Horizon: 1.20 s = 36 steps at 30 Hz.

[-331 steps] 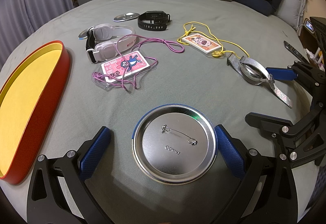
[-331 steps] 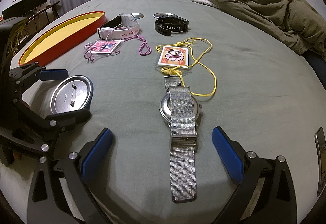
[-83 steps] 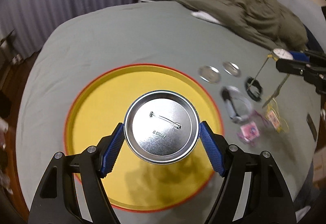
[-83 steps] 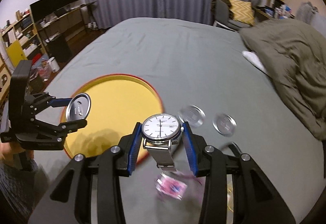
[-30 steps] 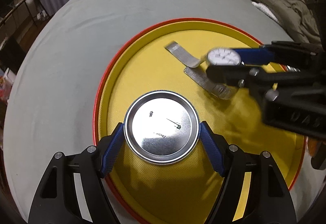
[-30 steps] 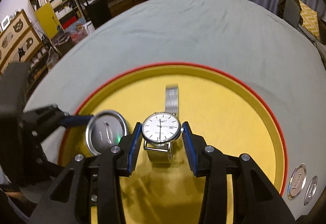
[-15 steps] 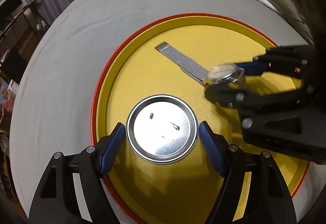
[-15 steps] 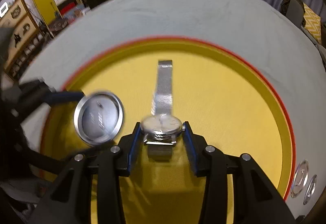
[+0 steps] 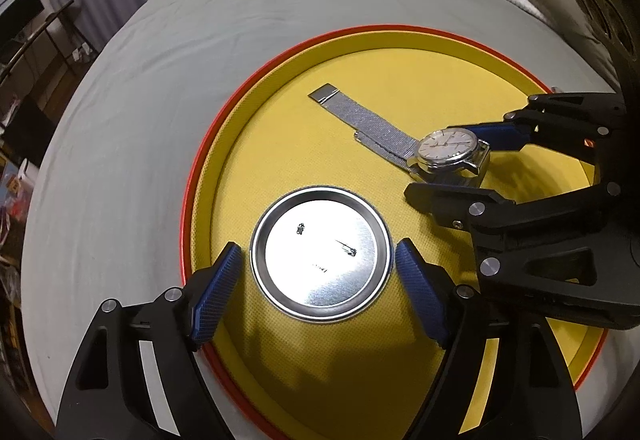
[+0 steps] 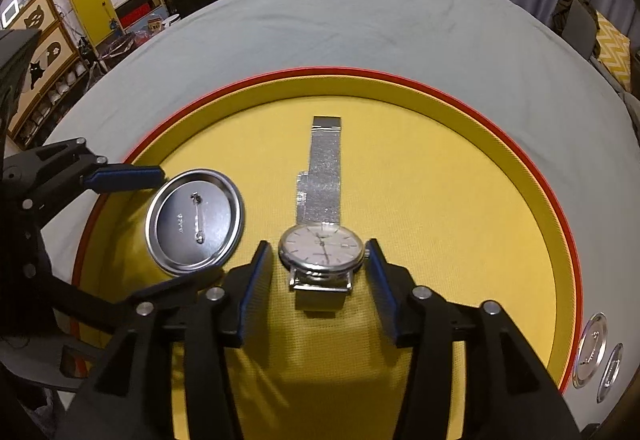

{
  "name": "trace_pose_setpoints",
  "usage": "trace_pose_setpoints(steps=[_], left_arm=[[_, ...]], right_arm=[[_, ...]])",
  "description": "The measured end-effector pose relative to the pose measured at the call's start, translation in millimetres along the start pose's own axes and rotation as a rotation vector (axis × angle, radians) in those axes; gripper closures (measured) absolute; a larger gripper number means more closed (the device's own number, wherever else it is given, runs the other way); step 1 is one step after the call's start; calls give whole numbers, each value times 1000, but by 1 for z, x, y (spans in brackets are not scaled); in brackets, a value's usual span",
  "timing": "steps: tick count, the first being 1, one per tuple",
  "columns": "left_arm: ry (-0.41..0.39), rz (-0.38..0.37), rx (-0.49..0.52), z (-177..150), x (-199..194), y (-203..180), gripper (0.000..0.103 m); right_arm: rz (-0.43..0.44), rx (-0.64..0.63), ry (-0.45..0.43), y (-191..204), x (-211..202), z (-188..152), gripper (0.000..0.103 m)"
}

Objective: Organize jewelry
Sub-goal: 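Lower the watch onto the tray and open the right gripper, then release the silver badge onto the tray with the left gripper and withdraw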

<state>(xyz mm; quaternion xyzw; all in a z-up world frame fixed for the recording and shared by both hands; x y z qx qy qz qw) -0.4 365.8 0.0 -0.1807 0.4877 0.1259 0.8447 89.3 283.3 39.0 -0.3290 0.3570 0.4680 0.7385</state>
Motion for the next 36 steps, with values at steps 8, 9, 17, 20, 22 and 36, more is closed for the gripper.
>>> trace_pose_setpoints(steps=[8,9,17,20,22,36], left_arm=[[-8,6,10,0,-1,-4,16],[-16,9,11,1,-3,-5,13],[-66,43,10,4,-17,-4,7],[-95,30,-6,6,-24,-6,7],[-106,19,0,5,-29,-11,7],[-114,-210,264,-14,-43,-154,5]], right_arm=[[12,32,-13,-10,-2,-2,23],[14,38,-19,-12,-4,-2,22],[6,48,-77,-20,-26,3,13],[8,60,-101,-25,-36,6,13],[11,72,-115,-31,-43,6,13],[-124,318,-158,-168,-109,-76,8]])
Point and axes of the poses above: each gripper's, at about its wrist camera, not at the fingertips, and x roughly the way its jaws point, y to its left, z to its top, the point moved 3 cm from there along x, roughly the way its jaws point, and after that the axes turned 15 degrees about -z, right-handed, at the moved point
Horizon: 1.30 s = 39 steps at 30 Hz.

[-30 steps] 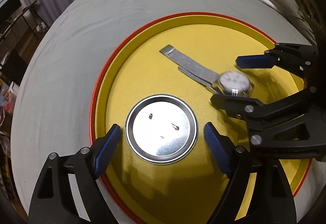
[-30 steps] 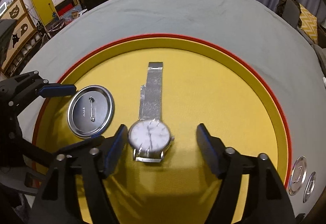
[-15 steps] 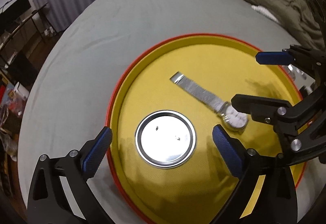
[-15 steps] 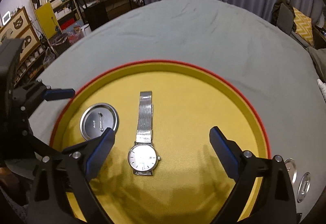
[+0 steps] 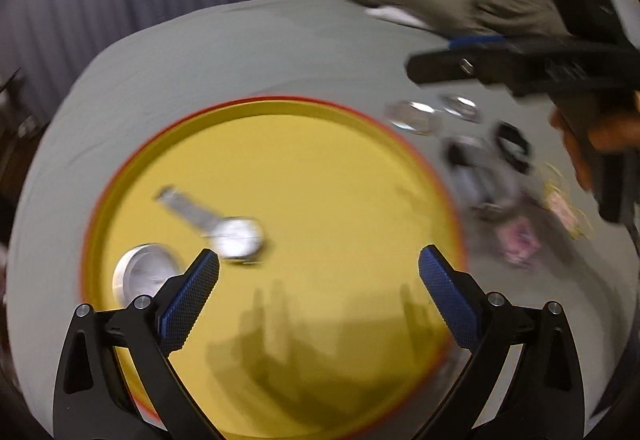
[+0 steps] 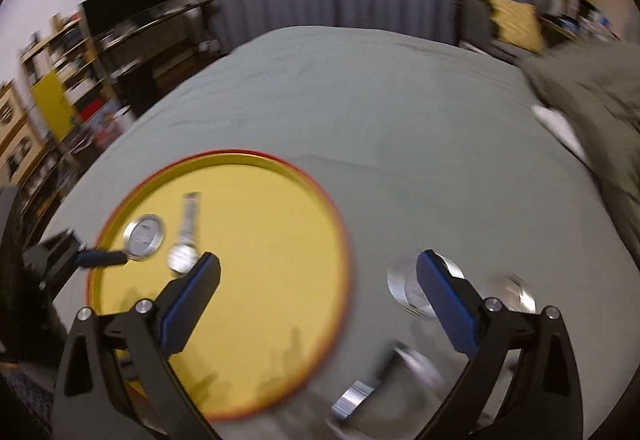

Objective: Organize jewelry
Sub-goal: 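Release the silver badge onto the tray with the left gripper and withdraw, then grasp the yellow-lanyard card with the right gripper while the left grasps the pink-lanyard card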

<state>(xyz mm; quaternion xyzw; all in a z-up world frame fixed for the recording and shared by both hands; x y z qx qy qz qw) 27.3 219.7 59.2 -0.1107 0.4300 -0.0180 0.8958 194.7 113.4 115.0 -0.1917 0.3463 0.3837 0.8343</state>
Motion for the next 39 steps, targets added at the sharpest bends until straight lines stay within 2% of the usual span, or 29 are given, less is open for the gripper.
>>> trace_pose_setpoints(steps=[6,11,16,26,31,39], left_arm=[[68,-98,155,0,31,-85,5],[108,-169,215,-2,45,-128,5],[143,-177,237,1,62,-151,5],[213,-144,283,-6,85,-174,5],[236,-91,308,-11,94,-181,5],[255,-68,298,-20,107,-179,5]], right_arm=[[-122,110,40,-73,-19,-50,8],[-184,157,60,-105,-38,-88,8],[-217,210,69,-130,-59,-117,8],[-246,219,118,-128,-77,-167,8],[-237,236,149,-121,-76,-191,8],[-244,236,201,-110,-64,-218,8]])
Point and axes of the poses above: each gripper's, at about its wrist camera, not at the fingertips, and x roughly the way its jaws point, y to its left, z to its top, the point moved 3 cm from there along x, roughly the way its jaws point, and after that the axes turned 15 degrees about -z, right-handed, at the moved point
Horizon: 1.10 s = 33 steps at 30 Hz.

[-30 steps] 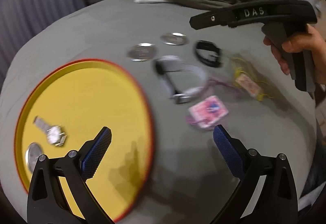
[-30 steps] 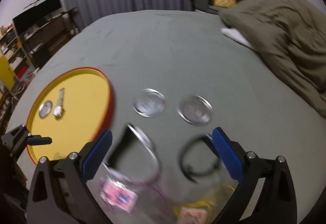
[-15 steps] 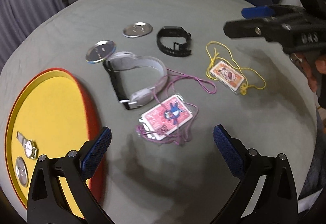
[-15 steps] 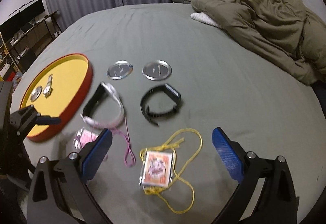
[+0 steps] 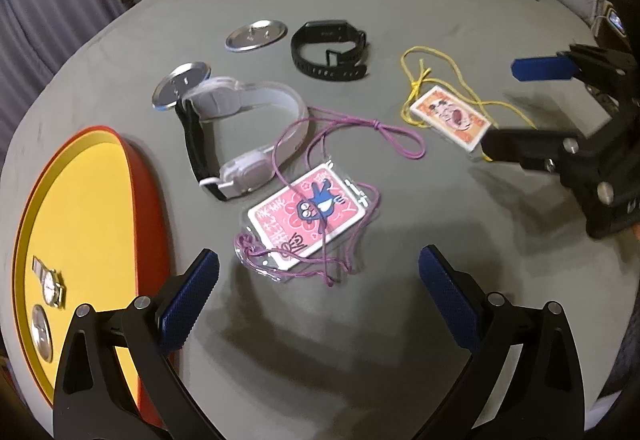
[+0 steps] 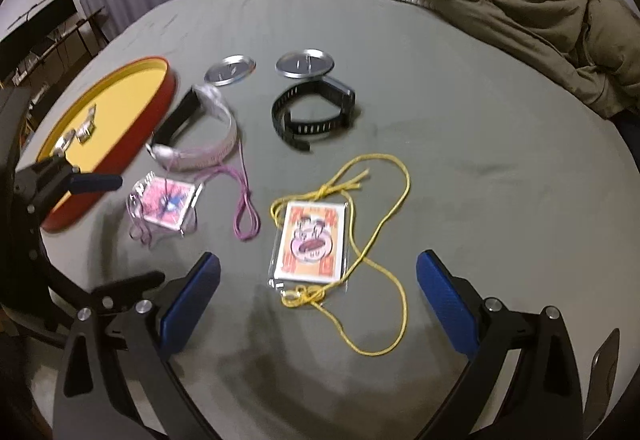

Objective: Organize jewelry
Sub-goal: 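Grasp the yellow-lanyard card with the right gripper while the left grasps the pink-lanyard card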

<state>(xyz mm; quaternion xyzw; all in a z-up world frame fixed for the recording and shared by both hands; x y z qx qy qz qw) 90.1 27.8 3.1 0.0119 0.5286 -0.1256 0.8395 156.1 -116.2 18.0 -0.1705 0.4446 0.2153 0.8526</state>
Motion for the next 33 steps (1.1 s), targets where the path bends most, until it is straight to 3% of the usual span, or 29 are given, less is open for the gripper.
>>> trace_pose_setpoints(steps=[8,27,29,33], left_arm=[[-5,-8,-27,0,12,6,5],[-59,-21,-85,10,19,22,6],[-62,-22,-89,10,18,24,6],[-75,-21,-91,11,14,25,20]], right_arm=[[-43,-3,62,5,28,-14,9],[-76,5,54,12,38,-5,9],[-74,3,44,13,37,-5,17],[-76,-8,29,18,31,-5,30]])
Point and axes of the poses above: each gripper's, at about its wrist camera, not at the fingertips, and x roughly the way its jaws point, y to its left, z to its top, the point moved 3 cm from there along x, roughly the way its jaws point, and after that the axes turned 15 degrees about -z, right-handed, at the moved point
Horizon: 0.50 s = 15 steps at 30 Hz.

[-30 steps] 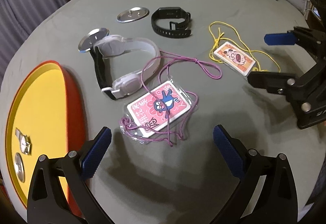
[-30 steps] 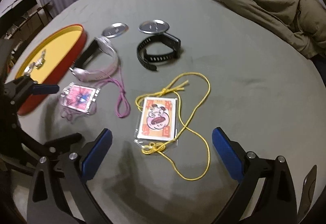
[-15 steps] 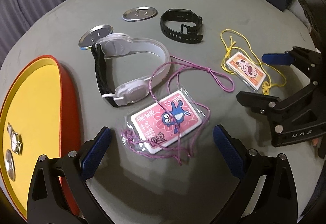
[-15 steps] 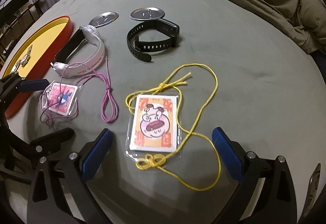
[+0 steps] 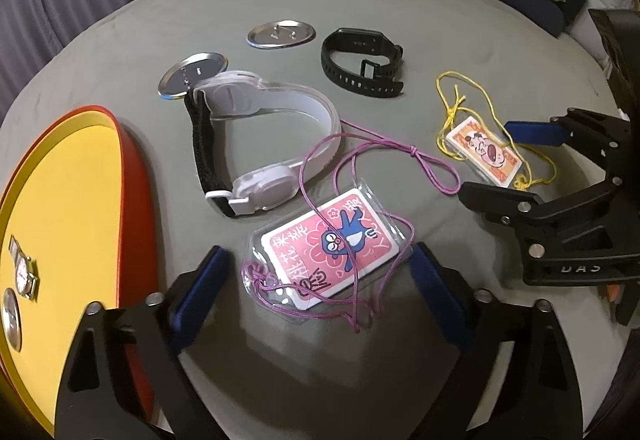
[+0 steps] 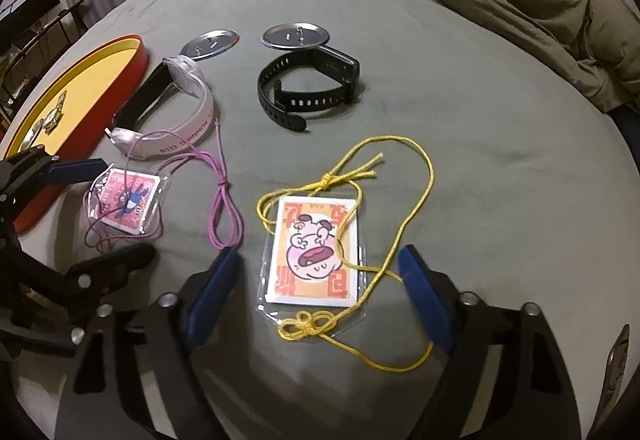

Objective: Organize jewelry
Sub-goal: 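Grasp the yellow-lanyard card with the right gripper while the left grasps the pink-lanyard card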

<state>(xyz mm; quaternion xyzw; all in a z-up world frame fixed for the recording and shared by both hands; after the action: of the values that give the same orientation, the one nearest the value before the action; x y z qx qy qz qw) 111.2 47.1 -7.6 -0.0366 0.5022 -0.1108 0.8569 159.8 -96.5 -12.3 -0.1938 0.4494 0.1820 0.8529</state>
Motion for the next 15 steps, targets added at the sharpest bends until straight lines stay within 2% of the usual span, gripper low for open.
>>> trace_pose_setpoints(steps=[2,6,8,15], left_arm=[[-4,-1,1,0,-3,-1,25],[-8,-7,0,-2,-5,0,26],[-10,-8,-1,-4,-7,0,26],[-14,-15,-3,-4,-11,1,26]], right_arm=[[1,-6,-3,2,-1,1,33],[9,-5,-15,4,-3,2,46],[13,-4,-23,5,-5,2,56],[20,-2,-33,3,-5,4,57]])
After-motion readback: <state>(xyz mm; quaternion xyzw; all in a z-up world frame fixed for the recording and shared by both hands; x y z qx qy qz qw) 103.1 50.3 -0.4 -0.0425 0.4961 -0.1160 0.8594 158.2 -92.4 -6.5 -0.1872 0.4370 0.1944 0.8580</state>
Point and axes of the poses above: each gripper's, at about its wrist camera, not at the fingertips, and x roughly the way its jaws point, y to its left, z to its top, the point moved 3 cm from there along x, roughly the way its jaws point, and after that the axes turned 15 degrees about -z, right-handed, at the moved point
